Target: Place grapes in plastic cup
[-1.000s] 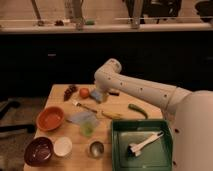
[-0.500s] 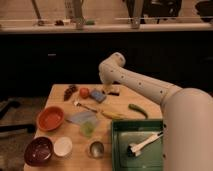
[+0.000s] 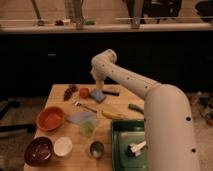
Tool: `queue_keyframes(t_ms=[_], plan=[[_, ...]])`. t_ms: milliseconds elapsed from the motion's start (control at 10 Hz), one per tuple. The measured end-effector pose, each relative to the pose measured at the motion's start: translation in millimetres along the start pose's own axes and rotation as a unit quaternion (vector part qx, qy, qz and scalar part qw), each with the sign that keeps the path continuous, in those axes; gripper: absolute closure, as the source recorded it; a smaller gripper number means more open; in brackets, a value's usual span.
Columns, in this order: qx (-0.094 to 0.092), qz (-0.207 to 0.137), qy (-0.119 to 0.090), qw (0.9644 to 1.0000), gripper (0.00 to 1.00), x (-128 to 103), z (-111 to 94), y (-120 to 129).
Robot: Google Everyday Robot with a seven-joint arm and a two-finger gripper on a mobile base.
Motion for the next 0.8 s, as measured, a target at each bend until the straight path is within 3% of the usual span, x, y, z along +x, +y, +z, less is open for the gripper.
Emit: queue_keyframes(t_ms=[200, 600, 800], plan=[[-0.019, -0.020, -0.022, 0.9994, 0.20, -12.9, 16.7, -7.9], [-0.064, -0.076, -0.072, 0.9924, 0.20, -64.2, 56.0, -27.3], [-0.075, -0.090, -0.080, 0.9899, 0.20, -74.8, 65.5, -31.2]])
